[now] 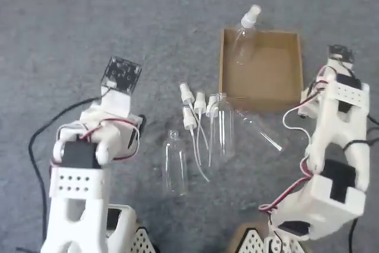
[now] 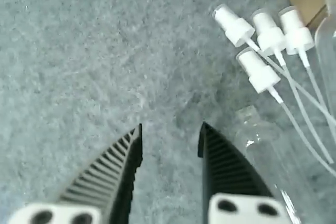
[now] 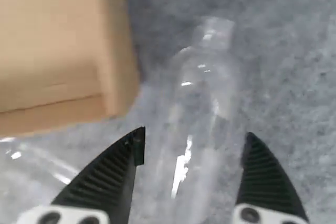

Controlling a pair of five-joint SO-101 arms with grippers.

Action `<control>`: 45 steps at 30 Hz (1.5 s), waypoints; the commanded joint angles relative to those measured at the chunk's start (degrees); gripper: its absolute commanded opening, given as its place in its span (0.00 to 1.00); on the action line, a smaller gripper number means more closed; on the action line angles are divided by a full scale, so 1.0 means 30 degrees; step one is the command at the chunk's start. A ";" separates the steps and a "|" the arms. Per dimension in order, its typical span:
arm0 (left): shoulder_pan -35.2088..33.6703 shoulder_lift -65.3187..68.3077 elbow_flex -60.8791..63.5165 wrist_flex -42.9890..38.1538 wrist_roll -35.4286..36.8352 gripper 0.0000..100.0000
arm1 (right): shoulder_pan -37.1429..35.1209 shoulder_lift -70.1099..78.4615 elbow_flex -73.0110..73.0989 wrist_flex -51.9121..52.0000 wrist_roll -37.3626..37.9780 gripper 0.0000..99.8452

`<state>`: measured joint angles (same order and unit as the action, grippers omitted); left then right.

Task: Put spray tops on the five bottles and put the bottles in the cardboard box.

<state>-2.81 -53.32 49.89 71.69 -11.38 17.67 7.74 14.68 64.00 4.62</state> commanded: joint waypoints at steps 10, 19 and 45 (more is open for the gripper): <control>0.0293 0.6886 -0.6725 0.0322 0.1729 0.16 | 0.1656 0.2388 -0.0117 -0.0982 0.2989 0.21; 0.3634 1.0022 -0.7018 -0.2315 0.4484 0.16 | 0.4322 0.2359 -0.0029 -0.0308 0.9201 0.06; 0.5216 1.9399 -0.5055 -0.9788 0.7121 0.16 | 0.5436 -0.4557 0.7238 -0.2125 1.2132 0.06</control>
<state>13.54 5.85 36.09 43.21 9.71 34.81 1.93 33.49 59.96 40.66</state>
